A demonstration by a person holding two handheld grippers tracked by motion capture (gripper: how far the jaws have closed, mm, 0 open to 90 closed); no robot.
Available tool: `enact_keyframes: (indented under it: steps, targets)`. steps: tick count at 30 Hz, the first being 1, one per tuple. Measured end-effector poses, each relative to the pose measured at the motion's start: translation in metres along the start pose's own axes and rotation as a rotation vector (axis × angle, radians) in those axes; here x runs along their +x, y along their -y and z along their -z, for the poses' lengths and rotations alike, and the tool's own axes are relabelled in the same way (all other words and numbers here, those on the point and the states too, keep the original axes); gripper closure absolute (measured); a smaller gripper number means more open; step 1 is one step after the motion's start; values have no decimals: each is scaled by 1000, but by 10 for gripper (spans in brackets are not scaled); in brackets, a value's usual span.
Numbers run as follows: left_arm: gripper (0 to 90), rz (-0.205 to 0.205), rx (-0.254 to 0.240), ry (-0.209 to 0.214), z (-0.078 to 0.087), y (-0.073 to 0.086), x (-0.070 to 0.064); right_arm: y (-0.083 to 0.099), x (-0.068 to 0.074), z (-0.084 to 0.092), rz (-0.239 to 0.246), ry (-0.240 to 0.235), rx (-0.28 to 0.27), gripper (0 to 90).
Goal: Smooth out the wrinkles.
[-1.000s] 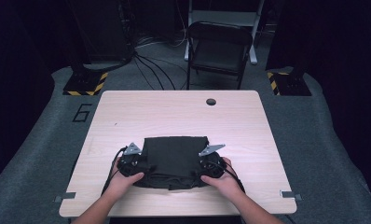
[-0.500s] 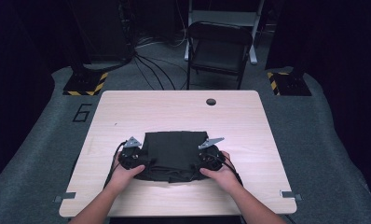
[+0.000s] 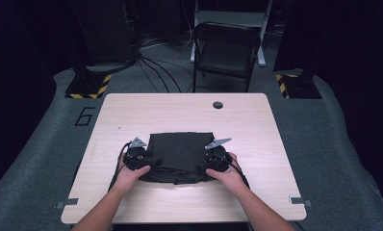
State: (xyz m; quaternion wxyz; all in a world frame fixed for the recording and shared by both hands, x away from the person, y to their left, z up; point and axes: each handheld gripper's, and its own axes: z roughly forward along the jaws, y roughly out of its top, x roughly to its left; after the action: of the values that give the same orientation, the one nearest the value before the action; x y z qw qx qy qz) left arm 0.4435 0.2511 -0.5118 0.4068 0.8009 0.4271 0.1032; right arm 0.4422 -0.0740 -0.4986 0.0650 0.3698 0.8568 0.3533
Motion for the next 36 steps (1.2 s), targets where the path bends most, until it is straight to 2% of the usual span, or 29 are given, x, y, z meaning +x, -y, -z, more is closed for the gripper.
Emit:
enact_keyframes:
  steps: [1,3,5,7,9,10,12,14,17,19,22,23,24,30,31,33,36]
  targets:
    - [337,-8,-1,-3,0,0,0,0,0,0,-1,-2,-1,385]
    - [337,7,-8,-3,2,0,-1,0,0,1,-1,-5,-8,387]
    - [337,3,-7,-4,3,-1,-1,-1,1,3,-26,-8,-3,392]
    - [339,8,-11,-6,5,-2,-2,-2,2,5,-6,-9,-10,395]
    - [341,7,-12,-14,7,-4,-3,-4,4,7,-8,-10,-12,394]
    - [343,3,-5,-17,9,-5,-4,-5,3,9,15,-12,-8,394]
    - [347,-11,-17,-18,13,-9,-5,-7,7,12,-3,-11,-6,395]
    - [347,-10,-18,-18,16,-11,-7,-9,8,14,26,-19,-18,395]
    - [349,-29,-16,-13,21,-15,-8,-12,12,18,25,-32,-16,397]
    - [352,-16,-25,-8,23,-17,-10,-14,13,20,43,-33,-17,397]
    - [356,-30,-27,-7,26,-20,-11,-18,17,23,59,-33,-27,398]
    - [357,-37,-22,-6,28,-22,-11,-20,19,24,51,-40,-15,398]
    - [358,-37,-26,-8,29,-23,-12,-21,19,25,68,-42,-17,398]
    - [366,-41,-27,-7,38,-29,-12,-31,22,33,72,-44,-30,398]
    - [367,-35,-32,-9,40,-30,-13,-32,21,34,85,-44,-36,398]
    - [374,-28,-23,-1,46,-31,-15,-35,22,37,78,-42,-39,398]
    - [375,-38,-25,2,53,-32,-17,-37,22,44,91,-44,-41,398]
